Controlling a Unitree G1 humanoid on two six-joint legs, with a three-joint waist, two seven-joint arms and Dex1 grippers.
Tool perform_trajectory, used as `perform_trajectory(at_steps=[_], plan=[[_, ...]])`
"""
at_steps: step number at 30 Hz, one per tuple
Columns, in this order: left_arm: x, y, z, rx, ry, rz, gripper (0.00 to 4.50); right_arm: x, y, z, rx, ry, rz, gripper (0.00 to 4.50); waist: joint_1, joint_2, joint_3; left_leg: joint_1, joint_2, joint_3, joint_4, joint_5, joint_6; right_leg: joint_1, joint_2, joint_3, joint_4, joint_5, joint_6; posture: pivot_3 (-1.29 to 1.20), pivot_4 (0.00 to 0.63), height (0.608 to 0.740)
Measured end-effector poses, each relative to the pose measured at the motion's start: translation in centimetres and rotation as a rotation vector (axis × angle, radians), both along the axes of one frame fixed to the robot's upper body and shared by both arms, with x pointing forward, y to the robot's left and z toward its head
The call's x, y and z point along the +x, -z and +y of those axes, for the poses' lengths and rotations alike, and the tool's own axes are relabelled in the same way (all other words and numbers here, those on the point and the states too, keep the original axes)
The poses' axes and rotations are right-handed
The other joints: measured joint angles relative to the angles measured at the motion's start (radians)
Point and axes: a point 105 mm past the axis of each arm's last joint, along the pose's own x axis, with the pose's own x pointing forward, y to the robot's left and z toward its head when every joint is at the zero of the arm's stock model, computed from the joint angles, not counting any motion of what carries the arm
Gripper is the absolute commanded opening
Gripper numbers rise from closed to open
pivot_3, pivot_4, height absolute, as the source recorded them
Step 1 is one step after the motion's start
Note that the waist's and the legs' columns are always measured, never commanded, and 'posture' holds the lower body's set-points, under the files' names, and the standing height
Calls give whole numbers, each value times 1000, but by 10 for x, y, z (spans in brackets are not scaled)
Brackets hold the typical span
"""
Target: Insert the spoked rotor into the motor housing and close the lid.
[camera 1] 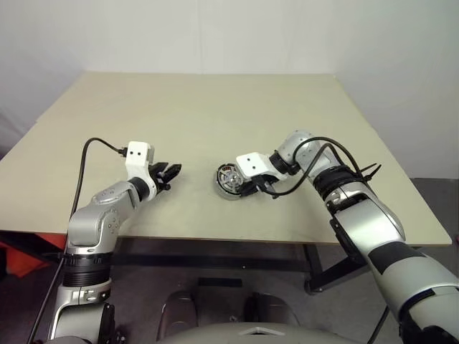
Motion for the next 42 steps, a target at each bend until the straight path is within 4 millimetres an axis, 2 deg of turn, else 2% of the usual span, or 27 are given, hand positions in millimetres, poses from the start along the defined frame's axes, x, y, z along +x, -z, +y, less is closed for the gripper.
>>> perform_trajectory(at_steps=[5,10,16,26,32,36,42], plan=[[-3,3,-3,-15,-3,7,2400,8,-6,22,74,217,128,16,1,0,0,2,0,0,0,-1,-5,1,0,0,0,0,0,0,0,740],[-6,8,0,-15,-20,18,2400,12,-5,25,63,353,199,16,8,1,0,2,0,0,0,-1,-5,2,0,0,0,0,0,0,0,740],[-7,2,2,-18,-27,-2,2400,13,-2,37,65,488,273,16,8,1,1,2,0,-1,-1,0,-6,2,0,0,0,0,0,0,0,740],[-7,2,2,-18,-27,-3,2400,14,-1,57,96,614,321,16,3,1,1,6,0,-1,-4,2,-10,3,0,0,0,0,0,0,0,740],[-7,2,2,-17,-27,-3,2400,9,-3,63,106,601,364,16,2,1,1,6,0,-1,-5,2,-11,3,0,0,0,0,0,0,0,740],[-7,2,3,-16,-27,-3,2400,6,-5,68,119,572,373,1196,2,1,1,6,0,-1,-5,2,-11,3,0,0,0,0,0,0,0,740],[-7,1,4,-12,-31,-4,2400,1,-16,79,162,504,341,3297,5,1,1,8,0,-1,-5,2,-11,6,0,0,0,0,0,0,0,740]])
